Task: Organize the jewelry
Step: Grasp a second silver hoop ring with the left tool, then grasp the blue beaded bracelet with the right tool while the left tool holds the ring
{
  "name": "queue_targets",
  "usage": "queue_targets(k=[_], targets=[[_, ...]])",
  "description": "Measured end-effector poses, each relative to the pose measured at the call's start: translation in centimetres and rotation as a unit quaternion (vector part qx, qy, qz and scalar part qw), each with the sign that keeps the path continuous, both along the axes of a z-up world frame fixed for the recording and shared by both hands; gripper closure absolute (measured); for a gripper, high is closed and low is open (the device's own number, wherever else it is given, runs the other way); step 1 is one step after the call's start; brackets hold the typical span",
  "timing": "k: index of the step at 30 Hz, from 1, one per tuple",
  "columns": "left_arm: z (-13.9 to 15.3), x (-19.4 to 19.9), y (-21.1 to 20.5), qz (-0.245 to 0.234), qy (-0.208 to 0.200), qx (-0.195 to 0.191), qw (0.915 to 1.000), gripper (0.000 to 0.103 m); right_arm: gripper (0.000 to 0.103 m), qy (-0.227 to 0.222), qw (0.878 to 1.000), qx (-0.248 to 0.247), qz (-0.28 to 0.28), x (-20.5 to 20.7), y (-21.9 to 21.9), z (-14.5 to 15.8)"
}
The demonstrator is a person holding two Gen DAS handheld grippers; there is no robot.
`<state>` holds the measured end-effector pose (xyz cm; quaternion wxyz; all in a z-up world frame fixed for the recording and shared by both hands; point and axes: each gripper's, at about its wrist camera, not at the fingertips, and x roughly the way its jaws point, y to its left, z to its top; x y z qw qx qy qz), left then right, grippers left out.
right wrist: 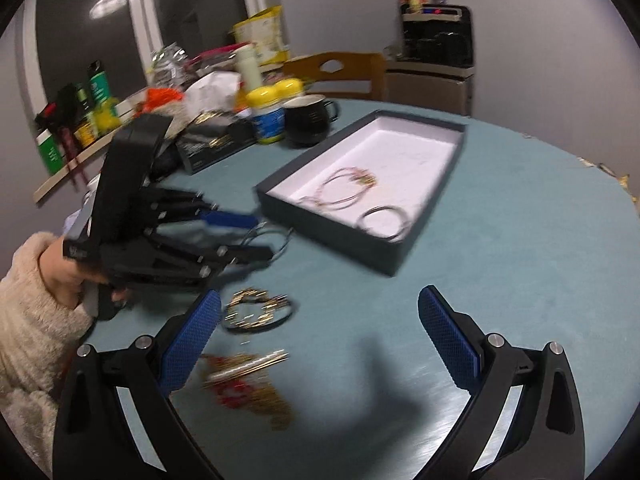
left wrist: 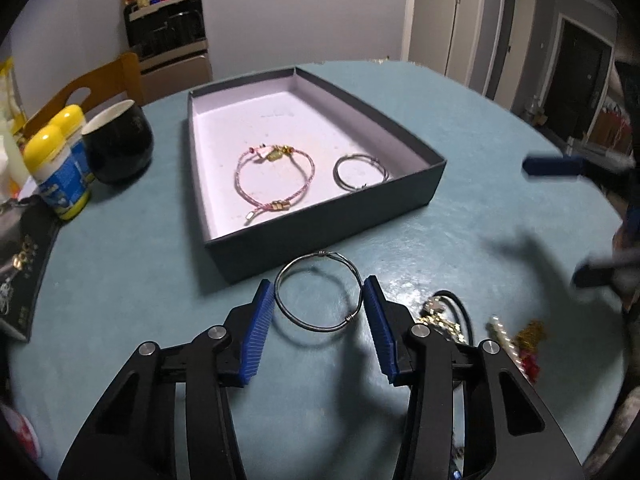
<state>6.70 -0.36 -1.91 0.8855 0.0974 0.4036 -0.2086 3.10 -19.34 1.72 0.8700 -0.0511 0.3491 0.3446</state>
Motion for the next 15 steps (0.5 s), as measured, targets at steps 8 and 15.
queue_targets(k=[8,15], targets=[[2.6,-2.9,3.5,0.02,-0.034,-0.016,0.9991,0.055,0.052,0.027,0.998,-0.031,0.046,-5.2,5.5,-1.7],[2.3,-4.7,5.0,0.02,-0.041,-0.033,0.9984,0.055,0.076,0.027,0.995,-0.071,0.057,-6.7,9.0,-2.7]])
